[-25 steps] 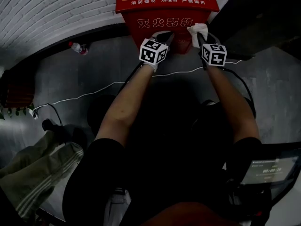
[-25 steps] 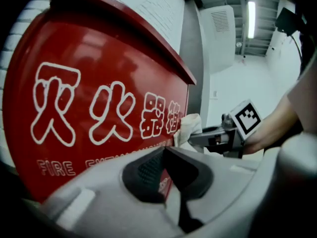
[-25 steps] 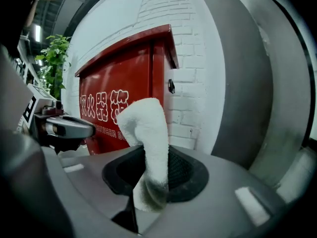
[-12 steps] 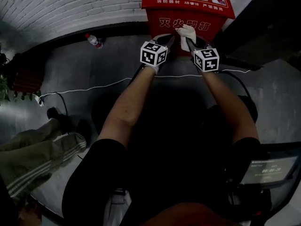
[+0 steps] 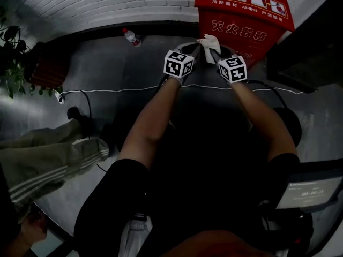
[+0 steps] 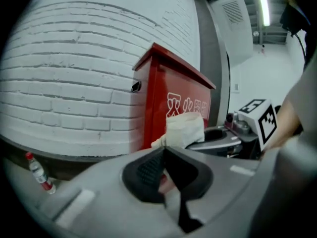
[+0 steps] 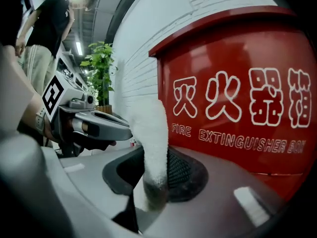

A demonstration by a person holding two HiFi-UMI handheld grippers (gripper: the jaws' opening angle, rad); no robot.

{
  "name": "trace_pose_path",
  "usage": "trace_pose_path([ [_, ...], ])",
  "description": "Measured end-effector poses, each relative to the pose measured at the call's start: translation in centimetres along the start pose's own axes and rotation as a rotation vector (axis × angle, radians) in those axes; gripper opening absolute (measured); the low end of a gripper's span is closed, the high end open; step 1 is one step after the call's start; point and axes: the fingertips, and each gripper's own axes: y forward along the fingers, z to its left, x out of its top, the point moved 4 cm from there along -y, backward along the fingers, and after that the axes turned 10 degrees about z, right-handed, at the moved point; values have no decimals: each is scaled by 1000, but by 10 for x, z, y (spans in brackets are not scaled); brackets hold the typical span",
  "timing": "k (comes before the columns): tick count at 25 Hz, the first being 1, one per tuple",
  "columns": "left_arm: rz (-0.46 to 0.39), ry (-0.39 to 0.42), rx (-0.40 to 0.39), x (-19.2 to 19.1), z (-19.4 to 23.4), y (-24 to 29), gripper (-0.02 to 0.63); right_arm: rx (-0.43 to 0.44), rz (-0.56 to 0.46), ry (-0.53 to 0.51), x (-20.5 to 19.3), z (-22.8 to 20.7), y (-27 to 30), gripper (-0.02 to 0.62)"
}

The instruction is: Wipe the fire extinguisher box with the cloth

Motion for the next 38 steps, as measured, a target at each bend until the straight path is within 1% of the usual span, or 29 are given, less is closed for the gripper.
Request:
trace_pose_path([
  [1,9,18,-1,-2,2,-2,3,0,-1,0,1,3,4,106],
  [3,25,91,13,-4,6,-3,3,-10,-21,23,0,6,14,106],
  [4,22,122,38,-3,11,-3,3,-16,-44,49,0,6,18,106],
  [5,9,133,67,-1,17,-2,3,-20,-74,79,-1,6,20,106],
  [8,-51,101,122,4,25,2,3,-13,-156,127,-1,10,22,106],
  [10,-74,67,149,-7,29,10,3,-5,-175,121,-5,10,24,106],
  [12,-92,0,152,-21,25,17,3,-5,-171,124,-16,4,27,106],
  [13,-97,-26,150,-29,24,20,3,-11,-168,137,-22,-1,29,106],
  [15,-95,-52,145,-43,23,30,3,-38,-165,182,-32,-13,34,106],
  [17,-91,-56,139,-47,23,39,3,-78,-166,230,-39,-26,38,106],
  [19,-95,-52,124,-46,19,48,3,-112,-167,257,-41,-35,40,106],
  [25,-100,-33,68,-34,-5,67,3,-163,-168,238,-39,-37,30,106],
  [29,-102,-30,48,-33,-18,89,3,-196,-170,250,-55,-57,19,106],
  [34,-107,-10,6,-23,-44,106,3,-262,-157,281,-74,-86,-9,107],
  [38,-100,12,-32,-20,-65,117,3,-312,-144,269,-84,-107,-32,107],
])
